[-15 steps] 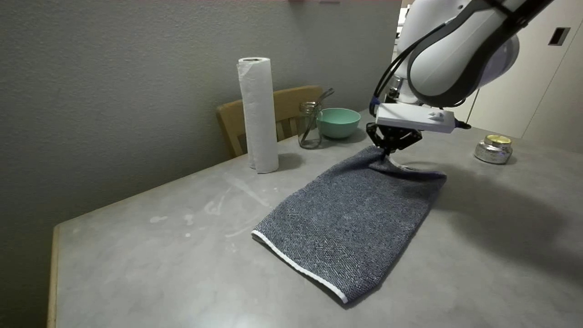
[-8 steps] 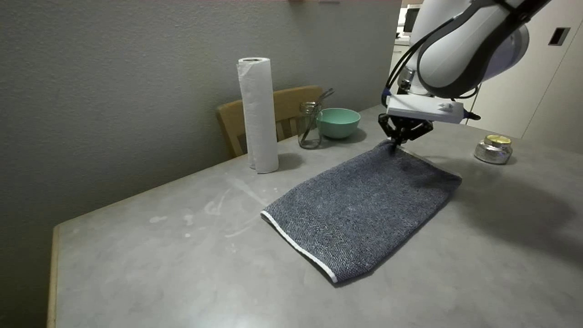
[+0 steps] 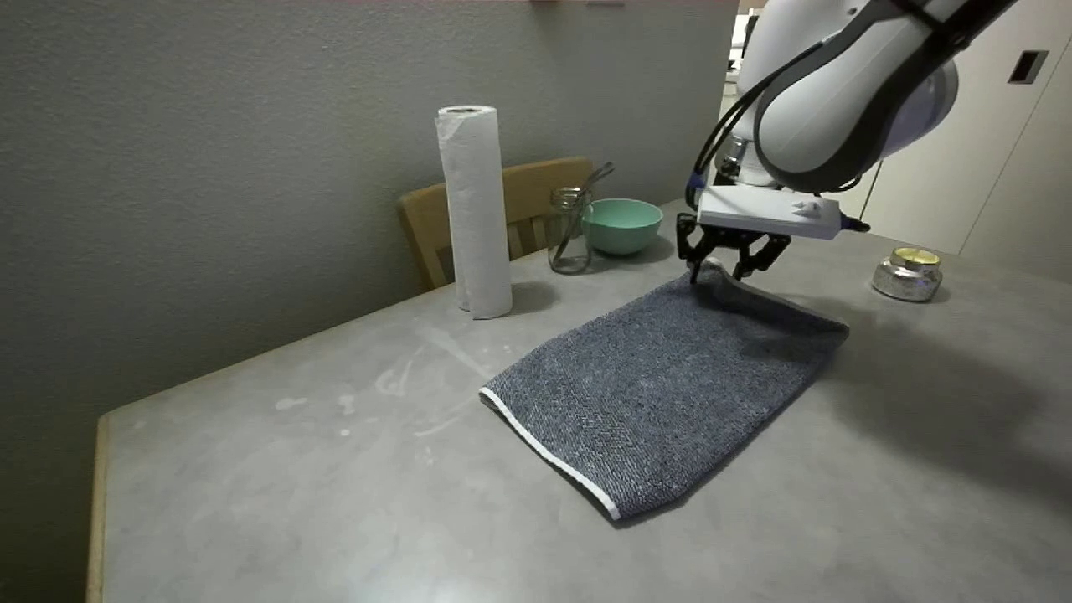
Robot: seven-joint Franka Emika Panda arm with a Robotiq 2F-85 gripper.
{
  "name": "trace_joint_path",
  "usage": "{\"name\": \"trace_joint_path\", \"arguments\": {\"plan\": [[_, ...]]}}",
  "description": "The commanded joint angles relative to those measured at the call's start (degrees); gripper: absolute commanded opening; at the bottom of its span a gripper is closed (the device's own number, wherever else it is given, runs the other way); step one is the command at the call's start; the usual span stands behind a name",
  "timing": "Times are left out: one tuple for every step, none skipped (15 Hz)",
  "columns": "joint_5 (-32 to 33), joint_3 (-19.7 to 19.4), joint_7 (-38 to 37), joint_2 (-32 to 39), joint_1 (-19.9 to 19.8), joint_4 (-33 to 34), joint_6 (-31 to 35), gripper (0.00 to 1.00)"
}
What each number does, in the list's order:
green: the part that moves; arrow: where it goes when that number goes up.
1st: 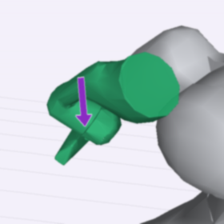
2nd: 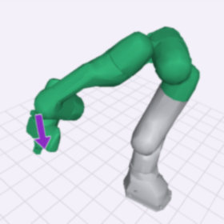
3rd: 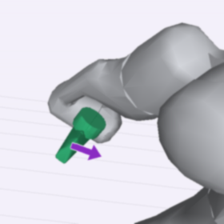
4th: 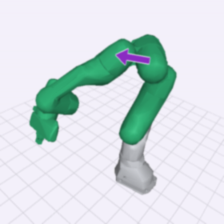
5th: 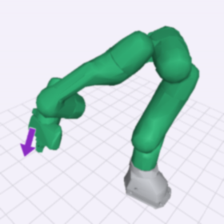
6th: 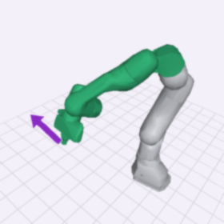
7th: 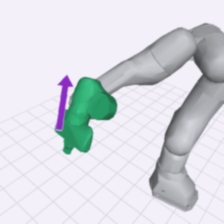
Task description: Unfold the towel
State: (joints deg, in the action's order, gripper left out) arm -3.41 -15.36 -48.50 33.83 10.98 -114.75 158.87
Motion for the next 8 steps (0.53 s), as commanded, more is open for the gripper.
{"name": "trace_joint_path", "arguments": {"plan": [[3.6,-0.1,-0.4,-1.5,3.3,-0.9,1.2,0.87],[4.7,-0.6,-1.0,-2.1,4.8,-1.3,1.3,0.95],[6.0,-0.9,-1.3,-2.8,6.3,-1.7,1.5,0.99],[7.2,-1.1,-1.6,-3.2,7.5,-1.9,1.6,1.00],[8.6,-1.5,-2.2,-3.5,8.9,-2.0,1.5,1.00],[9.8,-1.7,-2.7,-4.1,9.8,-2.1,1.5,1.00],[11.4,-2.3,-3.7,-4.8,11.1,-2.5,1.6,1.00],[12.9,-2.8,-4.7,-5.3,12.2,-2.7,1.5,1.00]]}}
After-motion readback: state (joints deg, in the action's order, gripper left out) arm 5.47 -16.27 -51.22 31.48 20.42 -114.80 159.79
